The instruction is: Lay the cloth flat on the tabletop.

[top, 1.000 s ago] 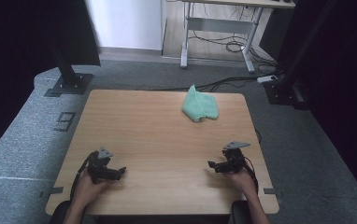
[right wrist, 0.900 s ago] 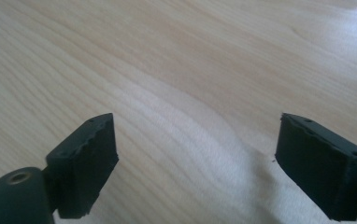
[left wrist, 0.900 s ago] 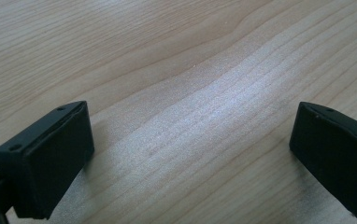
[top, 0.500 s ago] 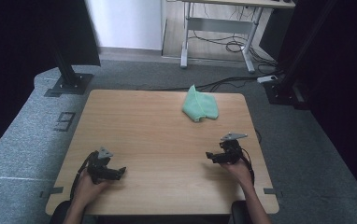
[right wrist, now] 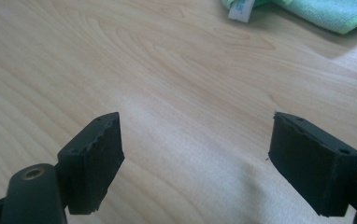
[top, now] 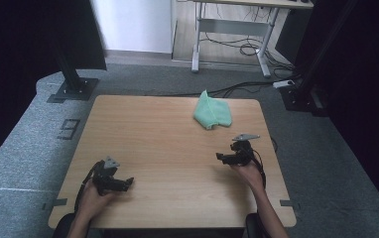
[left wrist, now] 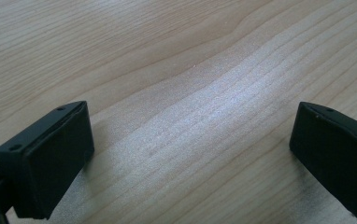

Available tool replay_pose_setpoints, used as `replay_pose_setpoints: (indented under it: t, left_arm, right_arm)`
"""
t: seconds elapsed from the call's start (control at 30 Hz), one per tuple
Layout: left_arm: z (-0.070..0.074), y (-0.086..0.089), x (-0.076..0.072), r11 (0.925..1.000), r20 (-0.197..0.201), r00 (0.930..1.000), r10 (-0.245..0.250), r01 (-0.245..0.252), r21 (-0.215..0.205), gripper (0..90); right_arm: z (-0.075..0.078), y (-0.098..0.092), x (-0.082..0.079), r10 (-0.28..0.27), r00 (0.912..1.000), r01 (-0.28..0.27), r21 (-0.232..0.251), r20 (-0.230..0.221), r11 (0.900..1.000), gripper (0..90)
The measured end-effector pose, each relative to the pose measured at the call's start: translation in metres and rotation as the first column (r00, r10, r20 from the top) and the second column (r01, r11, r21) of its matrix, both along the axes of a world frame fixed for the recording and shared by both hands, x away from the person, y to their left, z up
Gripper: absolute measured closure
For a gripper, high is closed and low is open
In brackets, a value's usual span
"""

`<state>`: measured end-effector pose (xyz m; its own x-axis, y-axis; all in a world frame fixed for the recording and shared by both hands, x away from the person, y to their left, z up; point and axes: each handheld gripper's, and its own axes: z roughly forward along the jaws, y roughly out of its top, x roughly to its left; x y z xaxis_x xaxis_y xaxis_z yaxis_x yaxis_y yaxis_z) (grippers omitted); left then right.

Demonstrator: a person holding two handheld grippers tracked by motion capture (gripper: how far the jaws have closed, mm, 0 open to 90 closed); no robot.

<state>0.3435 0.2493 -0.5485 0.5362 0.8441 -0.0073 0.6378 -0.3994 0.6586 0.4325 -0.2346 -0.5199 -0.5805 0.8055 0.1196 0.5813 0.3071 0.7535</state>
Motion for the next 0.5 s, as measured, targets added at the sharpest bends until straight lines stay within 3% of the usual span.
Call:
replay_pose_setpoints:
  t: [0.5]
  left_arm:
    - [0.000, 0.000, 0.000, 1.0000, 0.000, 1.0000, 0.000, 0.000, 0.001, 0.0]
  right_arm:
    - [0.000, 0.004, 0.028, -0.018, 0.9998, 0.018, 0.000, -0.008, 1.000, 27.8]
